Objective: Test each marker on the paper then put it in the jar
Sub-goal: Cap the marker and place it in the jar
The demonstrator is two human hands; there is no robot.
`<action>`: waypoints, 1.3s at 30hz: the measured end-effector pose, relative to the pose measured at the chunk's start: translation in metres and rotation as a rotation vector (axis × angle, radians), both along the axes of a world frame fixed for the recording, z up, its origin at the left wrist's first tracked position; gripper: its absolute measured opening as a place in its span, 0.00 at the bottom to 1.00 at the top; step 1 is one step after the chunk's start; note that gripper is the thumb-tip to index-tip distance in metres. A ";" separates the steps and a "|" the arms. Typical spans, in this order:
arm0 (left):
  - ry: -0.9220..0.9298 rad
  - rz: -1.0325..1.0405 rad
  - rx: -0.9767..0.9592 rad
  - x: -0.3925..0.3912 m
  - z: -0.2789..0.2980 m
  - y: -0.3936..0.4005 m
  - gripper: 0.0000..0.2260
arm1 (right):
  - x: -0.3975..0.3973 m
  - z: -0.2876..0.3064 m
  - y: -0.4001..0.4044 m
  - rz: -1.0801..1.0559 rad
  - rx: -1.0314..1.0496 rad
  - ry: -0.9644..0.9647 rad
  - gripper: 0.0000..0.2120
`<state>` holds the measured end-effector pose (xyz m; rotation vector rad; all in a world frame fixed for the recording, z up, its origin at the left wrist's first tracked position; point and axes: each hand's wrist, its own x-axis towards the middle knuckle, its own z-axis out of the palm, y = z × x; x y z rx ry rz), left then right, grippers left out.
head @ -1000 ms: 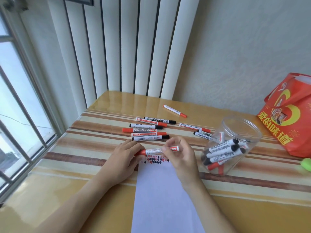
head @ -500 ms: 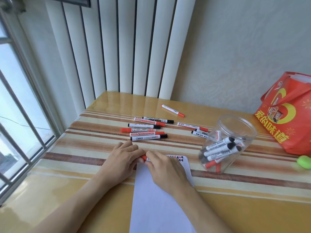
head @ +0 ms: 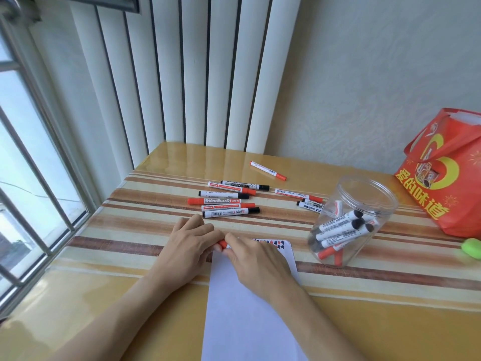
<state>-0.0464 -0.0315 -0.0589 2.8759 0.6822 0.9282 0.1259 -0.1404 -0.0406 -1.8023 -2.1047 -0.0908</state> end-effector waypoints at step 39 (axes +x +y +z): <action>0.043 0.197 -0.212 0.007 -0.019 0.015 0.12 | 0.035 0.007 -0.004 -0.234 0.143 1.066 0.10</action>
